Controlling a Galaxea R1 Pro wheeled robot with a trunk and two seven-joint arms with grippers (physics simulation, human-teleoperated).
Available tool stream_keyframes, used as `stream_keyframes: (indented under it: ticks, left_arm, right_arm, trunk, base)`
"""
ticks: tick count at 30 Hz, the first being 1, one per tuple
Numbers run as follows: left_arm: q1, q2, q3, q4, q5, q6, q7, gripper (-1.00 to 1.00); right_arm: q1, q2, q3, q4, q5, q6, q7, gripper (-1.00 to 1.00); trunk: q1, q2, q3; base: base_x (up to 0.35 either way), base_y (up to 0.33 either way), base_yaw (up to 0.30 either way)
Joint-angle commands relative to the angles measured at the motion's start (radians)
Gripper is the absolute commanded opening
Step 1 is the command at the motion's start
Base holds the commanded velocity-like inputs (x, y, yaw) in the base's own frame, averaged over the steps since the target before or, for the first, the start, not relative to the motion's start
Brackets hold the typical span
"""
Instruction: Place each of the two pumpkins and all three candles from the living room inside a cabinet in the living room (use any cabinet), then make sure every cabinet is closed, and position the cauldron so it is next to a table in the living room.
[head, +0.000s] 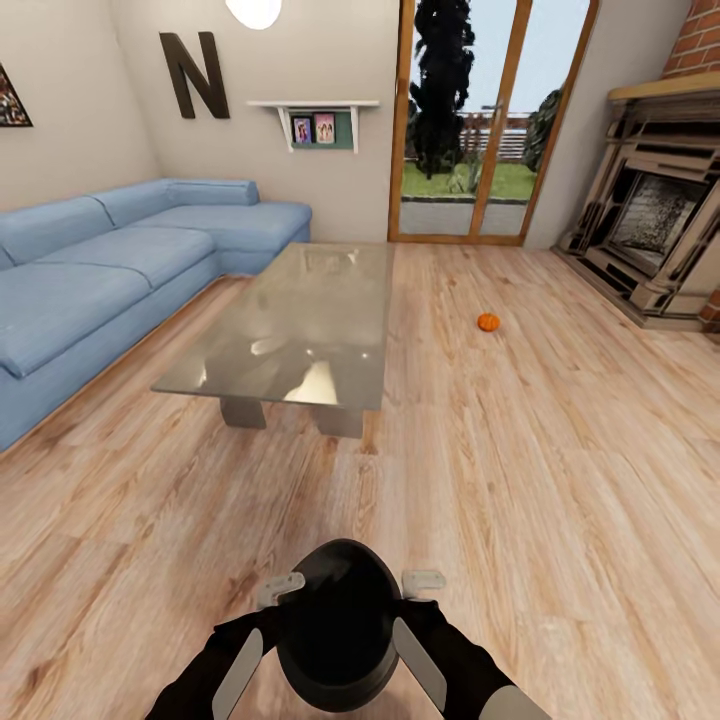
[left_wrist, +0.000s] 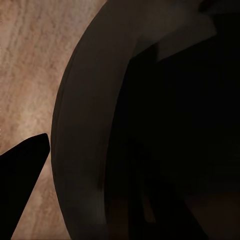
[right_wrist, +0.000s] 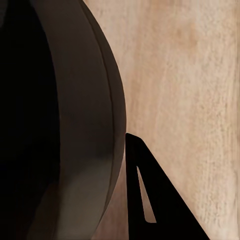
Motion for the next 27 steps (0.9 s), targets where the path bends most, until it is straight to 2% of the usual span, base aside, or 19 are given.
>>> stream_keyframes:
  ticks: [1, 12, 20, 27]
  left_arm:
    - [0.000, 0.001, -0.003, -0.003, 0.011, 0.004, 0.011, -1.00]
    - [-0.001, 0.001, -0.003, -0.003, 0.011, 0.004, 0.009, -1.00]
    - [0.000, 0.002, -0.002, -0.011, 0.011, 0.002, 0.009, -1.00]
    - [0.000, 0.002, -0.003, -0.011, 0.011, 0.002, 0.009, -1.00]
  right_arm:
    - [0.000, 0.000, 0.002, -0.001, 0.002, 0.006, -0.010, -1.00]
    - [0.000, 0.000, 0.002, -0.001, 0.002, 0.005, -0.010, -1.00]
    - [0.000, 0.000, 0.002, -0.001, 0.002, 0.005, -0.010, -1.00]
    - [0.000, 0.000, 0.003, -0.002, 0.002, 0.005, -0.010, -1.00]
  trunk:
    - [-0.004, 0.007, 0.002]
    - [-0.046, 0.084, 0.037]
    - [-0.046, 0.084, 0.037]
    - [-0.046, 0.084, 0.037]
  base:
    - [0.000, 0.000, 0.000]
    - [0.000, 0.000, 0.000]
    - [0.013, 0.014, 0.000]
    - [0.196, 0.197, 0.000]
